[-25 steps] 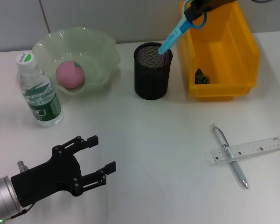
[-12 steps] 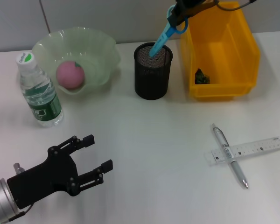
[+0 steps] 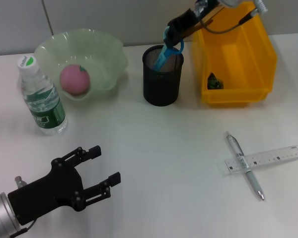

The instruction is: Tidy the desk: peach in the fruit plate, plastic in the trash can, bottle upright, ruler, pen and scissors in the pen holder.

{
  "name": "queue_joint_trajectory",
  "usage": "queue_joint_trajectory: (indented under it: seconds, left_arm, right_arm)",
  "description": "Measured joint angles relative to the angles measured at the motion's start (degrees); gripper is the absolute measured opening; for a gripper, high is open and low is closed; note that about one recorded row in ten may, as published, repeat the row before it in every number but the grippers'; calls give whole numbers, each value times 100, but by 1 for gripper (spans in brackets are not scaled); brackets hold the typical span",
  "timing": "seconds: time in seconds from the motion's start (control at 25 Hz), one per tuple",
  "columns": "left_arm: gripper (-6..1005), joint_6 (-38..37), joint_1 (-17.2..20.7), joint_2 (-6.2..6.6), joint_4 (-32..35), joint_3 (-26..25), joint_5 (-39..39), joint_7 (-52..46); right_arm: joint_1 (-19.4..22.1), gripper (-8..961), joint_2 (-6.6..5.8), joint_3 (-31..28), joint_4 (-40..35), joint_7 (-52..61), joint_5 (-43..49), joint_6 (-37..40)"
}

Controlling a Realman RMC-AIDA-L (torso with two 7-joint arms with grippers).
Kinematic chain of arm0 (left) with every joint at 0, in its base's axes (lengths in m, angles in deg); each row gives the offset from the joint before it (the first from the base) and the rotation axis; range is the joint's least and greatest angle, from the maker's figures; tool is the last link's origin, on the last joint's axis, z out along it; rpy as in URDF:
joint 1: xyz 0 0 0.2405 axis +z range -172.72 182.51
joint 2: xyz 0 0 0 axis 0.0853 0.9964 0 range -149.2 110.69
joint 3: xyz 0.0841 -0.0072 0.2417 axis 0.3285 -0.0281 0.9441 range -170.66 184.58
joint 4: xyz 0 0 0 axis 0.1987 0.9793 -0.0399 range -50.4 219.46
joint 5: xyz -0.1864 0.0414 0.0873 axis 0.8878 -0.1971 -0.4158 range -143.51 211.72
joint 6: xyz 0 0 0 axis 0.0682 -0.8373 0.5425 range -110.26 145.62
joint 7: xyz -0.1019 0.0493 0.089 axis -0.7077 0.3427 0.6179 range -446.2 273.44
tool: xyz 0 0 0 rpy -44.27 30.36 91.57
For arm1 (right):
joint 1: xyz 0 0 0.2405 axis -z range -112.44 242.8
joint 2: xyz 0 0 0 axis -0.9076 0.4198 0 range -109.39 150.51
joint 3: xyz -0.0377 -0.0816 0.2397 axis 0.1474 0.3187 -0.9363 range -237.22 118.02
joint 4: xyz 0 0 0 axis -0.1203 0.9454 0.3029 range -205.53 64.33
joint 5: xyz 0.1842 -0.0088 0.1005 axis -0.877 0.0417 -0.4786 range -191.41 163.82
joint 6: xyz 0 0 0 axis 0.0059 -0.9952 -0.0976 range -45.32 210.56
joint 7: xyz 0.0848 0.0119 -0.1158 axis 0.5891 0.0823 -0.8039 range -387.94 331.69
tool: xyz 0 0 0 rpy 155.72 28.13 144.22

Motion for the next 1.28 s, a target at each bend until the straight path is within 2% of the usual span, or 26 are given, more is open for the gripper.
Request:
queue_joint_trajectory:
  seconds: [0.16, 0.52, 0.68, 0.76, 0.88, 0.92, 1.0, 1.04, 1.08, 1.16, 1.28]
  left_arm:
    - [808, -48, 15, 2, -54, 0, 0, -2]
    - [808, -125, 61, 15, -86, -10, -1, -3]
    - [808, -155, 67, 25, -86, -10, -1, -4]
    - [808, -160, 68, 26, -83, -10, -1, -3]
    - [808, -169, 56, 26, -79, -9, -1, 0]
    - [808, -169, 56, 26, -79, -9, -1, 0]
    - [808, -177, 55, 27, -55, -9, -1, 1]
    - [808, -177, 55, 27, -55, -9, -1, 1]
    - [808, -177, 52, 27, -49, -9, -1, 2]
    - [808, -178, 44, 26, -57, -9, -1, 2]
    - [808, -199, 45, 26, -59, -9, -6, -1]
  right_arm:
    - [-1, 241, 155, 17, 43, 30, 182, -240]
    - [48, 253, 207, 21, 19, 108, 200, -340]
    - [199, 259, 281, -18, -328, 136, 180, -320]
    - [254, 353, 307, -21, -448, 140, 167, -295]
    - [436, 494, 419, -39, -851, 153, 144, -131]
    - [436, 513, 419, -39, -851, 153, 144, -131]
    - [668, 551, 522, -47, -1284, 146, 17, 118]
    - [668, 570, 522, -47, -1284, 146, 17, 118]
    - [910, 588, 574, -22, -1680, 93, -178, 313]
    - [1038, 626, 592, -12, -1862, 59, -291, 404]
    - [1622, 664, 596, 0, -2593, -394, -1063, 956]
